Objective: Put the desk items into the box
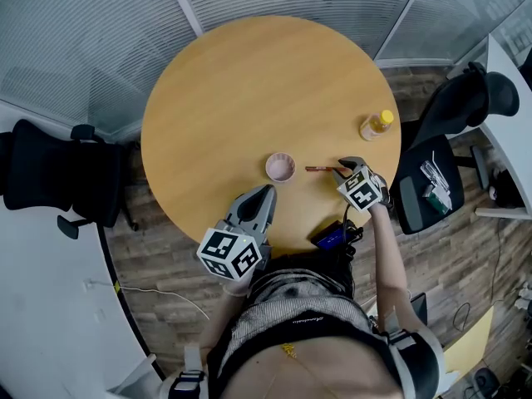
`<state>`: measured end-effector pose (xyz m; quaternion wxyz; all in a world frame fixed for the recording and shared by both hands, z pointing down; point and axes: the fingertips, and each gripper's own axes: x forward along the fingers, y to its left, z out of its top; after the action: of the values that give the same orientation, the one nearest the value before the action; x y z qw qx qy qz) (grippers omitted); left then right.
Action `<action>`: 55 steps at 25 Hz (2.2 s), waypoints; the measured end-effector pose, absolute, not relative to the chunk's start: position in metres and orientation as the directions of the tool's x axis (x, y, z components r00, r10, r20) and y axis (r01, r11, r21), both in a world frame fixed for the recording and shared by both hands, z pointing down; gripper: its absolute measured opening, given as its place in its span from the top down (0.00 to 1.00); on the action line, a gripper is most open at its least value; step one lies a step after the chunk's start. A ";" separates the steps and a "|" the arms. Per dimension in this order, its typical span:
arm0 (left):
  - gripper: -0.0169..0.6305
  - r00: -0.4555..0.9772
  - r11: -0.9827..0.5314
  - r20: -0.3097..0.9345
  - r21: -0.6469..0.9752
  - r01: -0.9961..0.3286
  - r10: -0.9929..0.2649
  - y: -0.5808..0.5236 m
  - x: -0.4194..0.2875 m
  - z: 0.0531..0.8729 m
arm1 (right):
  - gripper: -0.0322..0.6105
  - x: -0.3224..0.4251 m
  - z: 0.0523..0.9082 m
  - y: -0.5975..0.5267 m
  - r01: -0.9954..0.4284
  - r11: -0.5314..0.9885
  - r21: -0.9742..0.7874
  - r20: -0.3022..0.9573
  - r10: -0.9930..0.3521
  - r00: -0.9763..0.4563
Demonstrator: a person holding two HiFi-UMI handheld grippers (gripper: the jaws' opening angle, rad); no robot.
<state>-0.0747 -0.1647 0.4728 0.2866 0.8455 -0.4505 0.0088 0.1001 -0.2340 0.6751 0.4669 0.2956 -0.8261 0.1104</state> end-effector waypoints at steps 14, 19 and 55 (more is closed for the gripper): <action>0.97 0.584 -0.414 0.276 0.484 -0.771 -0.763 -0.166 -0.084 0.476 | 0.78 0.107 0.728 -0.228 -0.437 0.898 0.046 0.937 -0.191 -0.294; 0.97 0.586 -0.416 0.276 0.485 -0.769 -0.762 -0.167 -0.085 0.476 | 0.78 0.107 0.733 -0.229 -0.429 0.901 0.071 0.949 -0.193 -0.248; 0.97 0.601 -0.440 0.255 0.481 -0.758 -0.757 -0.151 -0.083 0.467 | 0.85 0.113 0.713 -0.220 -0.491 0.865 0.101 0.920 -0.269 -0.285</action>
<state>-0.0828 -0.1508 0.4674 0.2838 0.8486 -0.4465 0.0007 0.1133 -0.2196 0.7129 0.5482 0.2388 -0.7951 0.1013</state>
